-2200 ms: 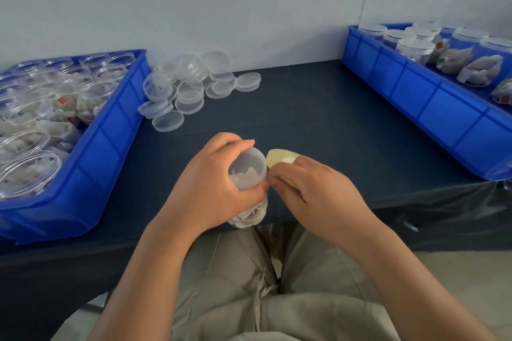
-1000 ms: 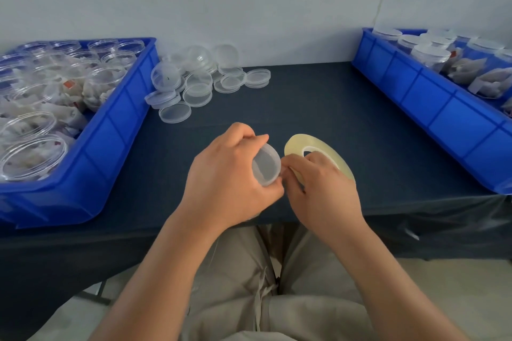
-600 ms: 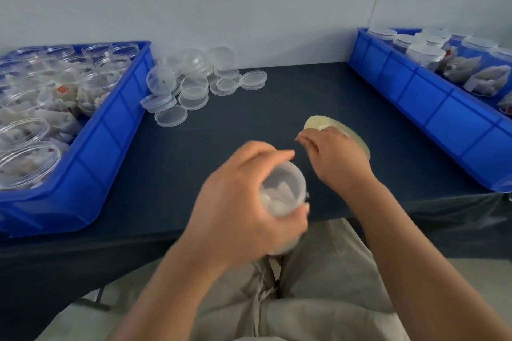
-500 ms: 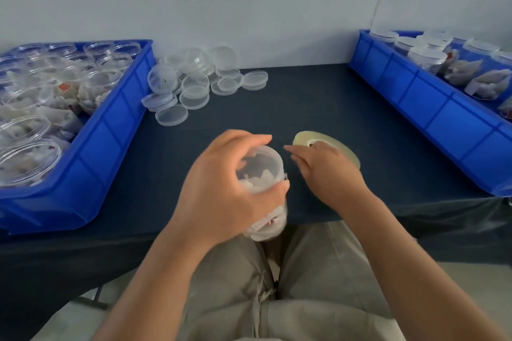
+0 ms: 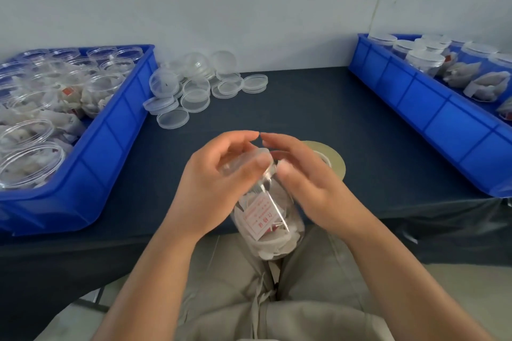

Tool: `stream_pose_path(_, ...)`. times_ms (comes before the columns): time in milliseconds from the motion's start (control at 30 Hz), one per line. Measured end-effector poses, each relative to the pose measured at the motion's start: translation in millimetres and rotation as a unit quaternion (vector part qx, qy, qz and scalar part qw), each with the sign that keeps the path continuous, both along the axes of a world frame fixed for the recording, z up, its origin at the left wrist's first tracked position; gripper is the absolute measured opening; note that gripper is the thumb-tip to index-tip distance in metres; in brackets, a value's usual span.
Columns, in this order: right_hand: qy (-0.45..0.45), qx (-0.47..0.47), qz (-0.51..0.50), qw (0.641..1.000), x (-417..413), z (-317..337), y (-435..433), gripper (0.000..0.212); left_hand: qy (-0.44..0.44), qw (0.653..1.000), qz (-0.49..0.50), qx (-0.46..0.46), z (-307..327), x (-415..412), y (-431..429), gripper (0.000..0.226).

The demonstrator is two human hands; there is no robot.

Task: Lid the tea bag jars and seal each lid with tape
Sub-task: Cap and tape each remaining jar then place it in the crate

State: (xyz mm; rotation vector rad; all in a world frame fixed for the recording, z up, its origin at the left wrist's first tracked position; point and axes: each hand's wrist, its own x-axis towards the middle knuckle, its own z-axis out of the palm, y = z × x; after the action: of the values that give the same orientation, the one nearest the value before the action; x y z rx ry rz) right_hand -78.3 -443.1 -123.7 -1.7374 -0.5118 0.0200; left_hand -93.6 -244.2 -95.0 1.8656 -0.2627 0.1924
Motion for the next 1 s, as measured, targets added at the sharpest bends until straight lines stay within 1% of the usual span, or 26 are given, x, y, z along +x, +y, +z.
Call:
stream_pose_path(67,0.001,0.007,0.039,0.999,-10,8,6,0.055,0.003,1.000,-0.008,-0.027,-1,-1,-3,0.056)
stream_pose_path(133,0.028,0.054,0.060,0.996,-14,12,9,0.050,0.004,0.999,-0.008,-0.043,0,-3,-5,0.054)
stream_pose_path(233,0.077,0.102,0.111,0.986,-16,11,9,0.052,0.012,0.998,-0.013,-0.058,0,-2,-4,0.053)
stream_pose_path(367,0.110,0.136,0.126,0.977,-15,6,8,0.057,0.001,0.998,-0.027,-0.062,0,1,-3,0.053)
stream_pose_path(500,0.111,0.152,0.124,0.974,-13,-2,9,0.056,-0.003,0.997,-0.039,-0.070,-2,3,-2,0.052)
stream_pose_path(633,0.103,0.152,0.108,0.977,-10,-10,9,0.049,-0.010,0.995,-0.049,-0.087,-2,4,-2,0.068)
stream_pose_path(667,0.104,0.155,0.102,0.977,-10,-11,10,0.048,-0.011,0.995,-0.050,-0.087,-3,5,-2,0.067)
stream_pose_path(800,0.110,0.169,0.090,0.975,-10,-13,14,0.047,-0.014,0.997,-0.036,-0.072,-6,9,1,0.042)
stream_pose_path(933,0.091,0.173,0.068,0.978,-12,-14,18,0.045,-0.023,0.997,-0.034,-0.064,-6,9,3,0.040)
stream_pose_path(1000,0.062,0.156,0.049,0.985,-14,-10,20,0.045,-0.029,0.998,-0.028,-0.058,-5,8,2,0.041)
